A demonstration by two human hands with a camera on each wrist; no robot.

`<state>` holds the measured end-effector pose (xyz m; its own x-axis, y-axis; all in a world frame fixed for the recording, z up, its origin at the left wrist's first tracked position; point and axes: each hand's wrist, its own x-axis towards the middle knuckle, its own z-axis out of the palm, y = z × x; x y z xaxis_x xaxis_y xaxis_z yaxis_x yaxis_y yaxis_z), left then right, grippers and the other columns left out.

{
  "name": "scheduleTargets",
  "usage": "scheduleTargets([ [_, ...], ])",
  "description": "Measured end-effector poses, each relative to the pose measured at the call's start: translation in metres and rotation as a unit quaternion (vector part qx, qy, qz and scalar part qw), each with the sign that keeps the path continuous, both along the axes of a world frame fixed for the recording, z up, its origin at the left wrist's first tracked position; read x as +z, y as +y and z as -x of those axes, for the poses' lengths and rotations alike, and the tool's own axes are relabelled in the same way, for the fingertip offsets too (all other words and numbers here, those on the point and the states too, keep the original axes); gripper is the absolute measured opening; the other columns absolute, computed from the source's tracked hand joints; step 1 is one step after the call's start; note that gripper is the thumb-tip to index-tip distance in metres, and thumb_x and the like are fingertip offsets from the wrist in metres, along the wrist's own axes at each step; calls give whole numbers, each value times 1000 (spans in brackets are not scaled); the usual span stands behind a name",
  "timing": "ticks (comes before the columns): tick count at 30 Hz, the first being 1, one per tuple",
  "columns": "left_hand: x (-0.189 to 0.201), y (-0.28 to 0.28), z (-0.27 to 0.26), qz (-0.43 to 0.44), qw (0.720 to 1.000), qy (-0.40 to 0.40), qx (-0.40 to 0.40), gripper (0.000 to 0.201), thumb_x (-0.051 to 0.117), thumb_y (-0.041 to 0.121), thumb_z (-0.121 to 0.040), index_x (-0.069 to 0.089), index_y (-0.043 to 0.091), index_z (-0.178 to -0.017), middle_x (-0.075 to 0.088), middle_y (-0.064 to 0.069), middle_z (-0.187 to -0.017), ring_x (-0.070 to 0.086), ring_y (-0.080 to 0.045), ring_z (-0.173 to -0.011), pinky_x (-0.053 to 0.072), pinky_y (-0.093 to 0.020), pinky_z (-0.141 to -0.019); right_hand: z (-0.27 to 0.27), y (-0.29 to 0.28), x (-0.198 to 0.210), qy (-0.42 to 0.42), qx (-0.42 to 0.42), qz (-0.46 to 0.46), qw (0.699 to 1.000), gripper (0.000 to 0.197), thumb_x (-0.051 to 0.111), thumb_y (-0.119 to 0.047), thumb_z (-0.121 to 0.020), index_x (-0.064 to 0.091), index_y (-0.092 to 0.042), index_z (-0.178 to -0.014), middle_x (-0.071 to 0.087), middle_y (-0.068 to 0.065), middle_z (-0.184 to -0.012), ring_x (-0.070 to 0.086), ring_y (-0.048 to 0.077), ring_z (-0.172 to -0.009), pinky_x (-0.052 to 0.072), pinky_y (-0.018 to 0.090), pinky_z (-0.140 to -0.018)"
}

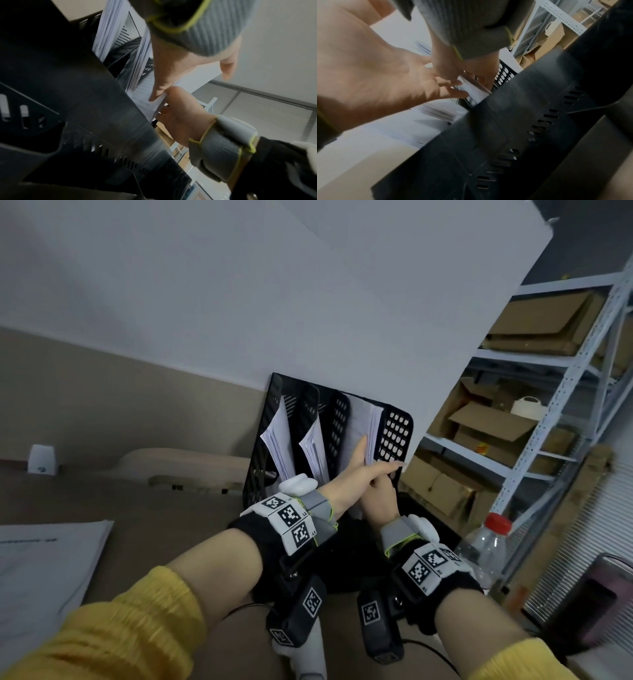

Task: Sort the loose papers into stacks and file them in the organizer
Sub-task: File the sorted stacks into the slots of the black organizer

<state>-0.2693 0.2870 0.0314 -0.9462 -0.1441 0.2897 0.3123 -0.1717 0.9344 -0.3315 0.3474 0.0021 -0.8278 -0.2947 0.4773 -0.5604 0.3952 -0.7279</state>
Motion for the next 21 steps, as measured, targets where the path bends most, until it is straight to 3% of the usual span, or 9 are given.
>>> scheduleTargets([
  [2,7,5,-13,6,1000,-4,10,100,72,43,-77,9,29,-154,21,-8,-159,25,-20,-144,21,-39,-118,-14,6,11,45,-12,-58,997,28,40,-16,-98,59,-12,-119,65,4,-109,60,18,-105,36,27,-78],
  [4,12,7,-22,16,999,-19,33,107,77,55,-64,18,32,-151,32,-15,-154,32,-27,-142,24,-44,-118,-23,5,23,59,10,-45,997,18,45,-14,-93,62,-16,-97,69,3,-91,65,20,-87,42,30,-71],
  [6,14,5,-41,24,997,-31,70,83,64,39,-85,18,25,-152,36,-4,-153,34,-20,-141,26,-33,-115,-39,1,30,83,10,-23,996,15,48,-14,-89,60,-21,-87,67,-1,-81,65,19,-79,45,29,-65],
  [8,15,-3,-58,47,995,-29,88,61,47,24,-99,18,19,-152,38,-2,-147,34,-17,-139,30,-23,-108,-60,-5,37,108,13,-39,993,18,49,-13,-88,64,-18,-97,67,-2,-85,65,20,-82,44,27,-66],
  [10,16,-16,-69,60,993,-24,103,57,45,27,-100,21,22,-151,46,-2,-137,40,-18,-136,30,-30,-113,-76,-16,44,105,16,-10,994,23,49,-12,-90,64,-10,-109,67,6,-95,62,21,-88,46,30,-74],
  [13,17,-38,-96,38,989,-16,141,49,39,30,-102,28,21,-148,47,-3,-139,43,-17,-132,32,-36,-113,-106,-36,44,107,52,31,992,22,49,-5,-86,66,-7,-100,67,8,-92,60,20,-86,46,32,-73],
  [17,9,-80,-132,48,973,-29,222,43,37,36,-103,32,19,-141,51,-4,-125,52,-19,-108,45,-31,-88,-140,-69,33,102,111,42,988,31,50,5,-79,68,-7,-102,59,-3,-94,51,10,-91,36,18,-76],
  [21,-21,-138,-173,116,938,-140,295,51,42,26,-101,25,9,-146,41,-14,-141,48,-26,-118,40,-35,-97,-171,-115,2,5,155,7,988,33,50,2,-81,66,-8,-108,65,7,-110,58,21,-103,44,30,-93],
])
